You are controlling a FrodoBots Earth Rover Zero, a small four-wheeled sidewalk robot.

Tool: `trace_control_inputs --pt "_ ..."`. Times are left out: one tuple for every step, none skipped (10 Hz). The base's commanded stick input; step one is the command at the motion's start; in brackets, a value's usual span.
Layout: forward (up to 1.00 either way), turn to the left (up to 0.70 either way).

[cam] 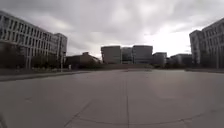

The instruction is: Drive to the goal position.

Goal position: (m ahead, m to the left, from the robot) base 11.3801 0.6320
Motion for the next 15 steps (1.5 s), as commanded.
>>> trace_control_inputs --pt "1.0 0.08" --pt "1.0 0.04" --pt "1.0 0.05" --pt "1.0 -0.18" --pt "1.0 -0.32" --pt "1.0 -0.36" --pt "1.0 -0.14" --pt "1.0 0.13" --pt "1.0 0.0" --pt "1.0 0.01" --pt "1.0 0.0" --pt "1.0 0.12" --pt "1.0 -0.25" --pt "1.0 -0.34" --pt "1.0 -0.01"
